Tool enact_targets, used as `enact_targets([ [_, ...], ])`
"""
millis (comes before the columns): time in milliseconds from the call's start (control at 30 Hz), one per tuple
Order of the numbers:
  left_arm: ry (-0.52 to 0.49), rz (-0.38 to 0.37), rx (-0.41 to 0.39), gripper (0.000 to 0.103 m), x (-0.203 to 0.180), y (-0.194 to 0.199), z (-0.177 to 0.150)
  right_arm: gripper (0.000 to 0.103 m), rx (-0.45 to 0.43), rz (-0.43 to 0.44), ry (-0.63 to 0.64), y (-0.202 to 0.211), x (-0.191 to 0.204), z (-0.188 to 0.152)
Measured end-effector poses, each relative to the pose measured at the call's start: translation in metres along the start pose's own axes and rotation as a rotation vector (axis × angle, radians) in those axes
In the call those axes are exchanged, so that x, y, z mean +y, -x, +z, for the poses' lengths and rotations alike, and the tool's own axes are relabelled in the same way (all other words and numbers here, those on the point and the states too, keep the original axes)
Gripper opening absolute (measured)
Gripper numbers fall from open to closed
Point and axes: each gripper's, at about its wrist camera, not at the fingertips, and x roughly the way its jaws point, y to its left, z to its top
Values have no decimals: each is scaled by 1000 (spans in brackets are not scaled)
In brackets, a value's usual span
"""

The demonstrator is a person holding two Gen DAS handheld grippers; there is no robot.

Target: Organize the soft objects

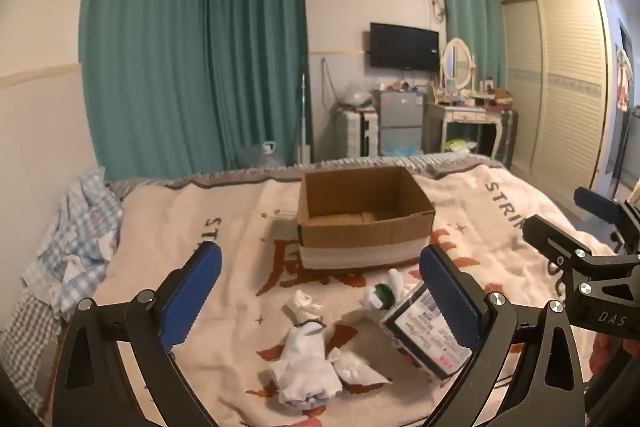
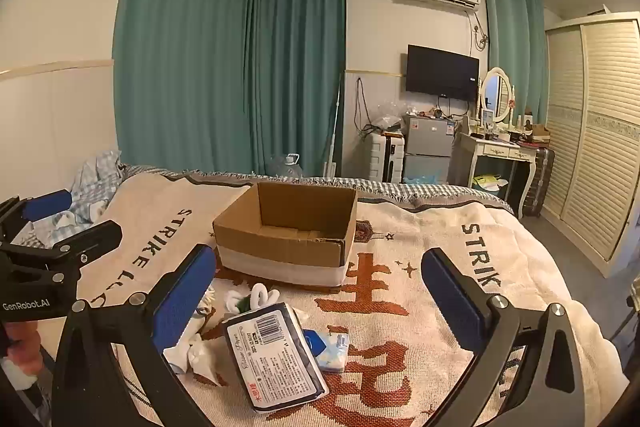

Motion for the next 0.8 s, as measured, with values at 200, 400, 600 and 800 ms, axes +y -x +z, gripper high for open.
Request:
enact_targets([
  [200,0,-5,-4,102,1,-3,-1,103,-6,0,2,0,0,0],
  [400,-5,5,-1,102,-2,-4,-3,103,-2,-2,4,0,1,0],
  [600,-5,4,-4,102,-2,1,-4,103,-3,-7,2,1,-1,-1],
  [800,1,2,3,102,0,2,-3,103,-2,-7,3,1,0,-3],
])
